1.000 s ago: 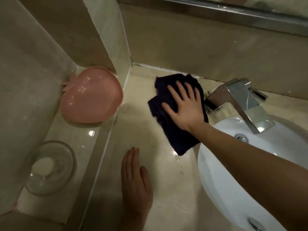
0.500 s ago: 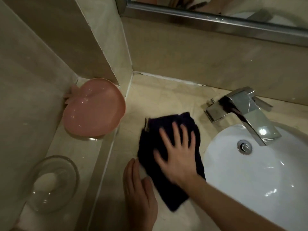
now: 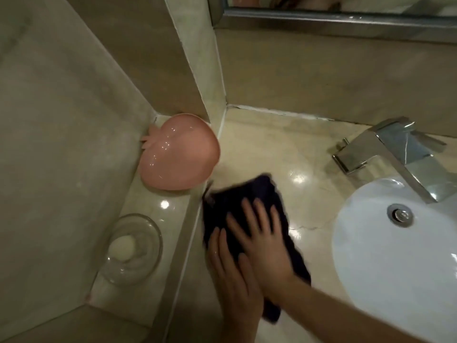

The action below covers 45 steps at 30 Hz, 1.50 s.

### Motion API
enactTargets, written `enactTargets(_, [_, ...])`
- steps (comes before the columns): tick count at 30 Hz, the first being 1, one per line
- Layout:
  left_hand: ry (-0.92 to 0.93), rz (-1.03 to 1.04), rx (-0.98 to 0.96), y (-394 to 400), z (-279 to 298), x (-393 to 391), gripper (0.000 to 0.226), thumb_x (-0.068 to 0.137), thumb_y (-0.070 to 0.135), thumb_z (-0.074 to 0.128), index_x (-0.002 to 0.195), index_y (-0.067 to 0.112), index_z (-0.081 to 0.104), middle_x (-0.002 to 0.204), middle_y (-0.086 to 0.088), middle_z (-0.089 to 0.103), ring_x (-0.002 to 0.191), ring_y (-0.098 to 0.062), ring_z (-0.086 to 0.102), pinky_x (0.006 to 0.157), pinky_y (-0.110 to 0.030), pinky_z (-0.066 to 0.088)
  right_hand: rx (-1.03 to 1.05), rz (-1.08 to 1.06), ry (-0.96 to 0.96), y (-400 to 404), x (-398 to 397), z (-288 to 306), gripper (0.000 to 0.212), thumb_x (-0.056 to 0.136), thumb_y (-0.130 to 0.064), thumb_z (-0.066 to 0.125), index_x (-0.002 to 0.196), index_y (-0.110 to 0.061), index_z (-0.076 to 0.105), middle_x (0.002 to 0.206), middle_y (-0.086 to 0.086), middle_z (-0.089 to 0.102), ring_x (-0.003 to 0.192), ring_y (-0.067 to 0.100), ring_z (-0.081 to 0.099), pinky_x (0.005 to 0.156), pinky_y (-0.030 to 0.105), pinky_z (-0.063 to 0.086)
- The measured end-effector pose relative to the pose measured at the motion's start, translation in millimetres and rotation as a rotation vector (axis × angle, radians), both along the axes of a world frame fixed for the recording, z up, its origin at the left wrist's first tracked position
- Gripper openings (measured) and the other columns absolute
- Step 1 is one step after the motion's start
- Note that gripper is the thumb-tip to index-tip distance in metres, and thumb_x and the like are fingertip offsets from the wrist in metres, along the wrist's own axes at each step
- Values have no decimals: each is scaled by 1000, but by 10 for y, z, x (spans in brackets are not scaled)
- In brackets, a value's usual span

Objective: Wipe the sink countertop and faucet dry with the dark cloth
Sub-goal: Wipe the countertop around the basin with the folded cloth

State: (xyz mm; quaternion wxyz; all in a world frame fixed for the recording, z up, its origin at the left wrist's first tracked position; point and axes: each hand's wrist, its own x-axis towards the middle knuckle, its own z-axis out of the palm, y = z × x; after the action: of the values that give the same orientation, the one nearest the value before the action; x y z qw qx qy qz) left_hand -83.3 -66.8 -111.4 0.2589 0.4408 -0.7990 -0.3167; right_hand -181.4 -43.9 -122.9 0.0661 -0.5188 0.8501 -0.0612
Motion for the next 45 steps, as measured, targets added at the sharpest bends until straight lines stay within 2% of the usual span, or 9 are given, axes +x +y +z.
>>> enactTargets(3, [-12, -65, -150, 67, -33, 258, 47, 107, 37, 28, 139, 7, 45, 147, -10, 46, 134, -27, 46, 110, -38, 38, 141, 98, 15, 131, 284, -55, 93, 81, -61, 58, 159, -32, 16, 161, 27, 16, 149, 49, 9, 115, 69, 9])
enactTargets(6, [-36, 59, -63, 143, -114, 414, 48, 104, 40, 30, 137, 10, 48, 143, -5, 49, 128, -31, 51, 105, -43, 40, 77, 72, -79, -68, 155, 66, 80, 89, -75, 36, 157, -38, 18, 162, 25, 17, 148, 49, 12, 114, 72, 8])
enactTargets(13, [-166, 44, -69, 211, -134, 345, 46, 96, 19, 34, 133, 0, 56, 138, -18, 56, 122, -37, 57, 101, -45, 43, -36, -203, -97, -1006, -834, 40, 64, 98, -51, 31, 157, -27, 26, 165, 10, 17, 152, 34, 13, 120, 60, 6])
enactTargets(20, [-193, 1, -171, 156, -133, 351, 46, 87, 13, 39, 121, -4, 65, 130, -22, 62, 118, -37, 58, 101, -46, 44, -66, -340, -47, -610, -1814, 56, 60, 102, -42, 26, 156, -15, 28, 163, 9, 25, 151, 26, 20, 124, 45, 11])
enactTargets(26, [-202, 37, -216, 107, -257, 330, 44, 82, 13, 40, 103, -5, 74, 115, -27, 68, 110, -36, 57, 106, -34, 37, -26, -315, -29, 86, -1752, 130, 59, 103, -41, 25, 157, -15, 26, 164, 8, 21, 152, 23, 15, 125, 40, 6])
enactTargets(30, [-208, 45, -254, 87, -330, 321, 45, 78, 15, 39, 95, -5, 76, 106, -29, 71, 104, -35, 56, 105, -32, 35, 16, -412, -36, 128, -1078, 152, 63, 103, -44, 26, 156, -12, 27, 164, 14, 21, 152, 29, 14, 124, 48, 11])
enactTargets(34, [-165, 40, -271, 50, -355, 332, 43, 77, 19, 39, 107, 7, 68, 104, -28, 71, 103, -34, 55, 111, -25, 30, 87, -326, -76, 121, -648, 177, 66, 101, -50, 28, 159, -19, 22, 165, 14, 14, 154, 31, 6, 123, 53, 11])
enactTargets(39, [-121, 29, -295, 51, -337, 342, 43, 77, 15, 39, 110, 8, 65, 109, -27, 70, 106, -32, 55, 114, -22, 27, 85, -305, -59, -121, -1075, 181, 69, 98, -58, 26, 159, -27, 16, 165, 18, 8, 152, 37, 4, 121, 58, 4])
enactTargets(45, [-207, 36, -261, 165, -356, 359, 46, 87, 15, 39, 116, 3, 72, 128, -19, 65, 117, -34, 58, 104, -39, 41, 6, -458, -23, -667, -1789, 111, 66, 97, -50, 26, 156, -21, 27, 163, 10, 24, 150, 31, 18, 122, 54, 9])
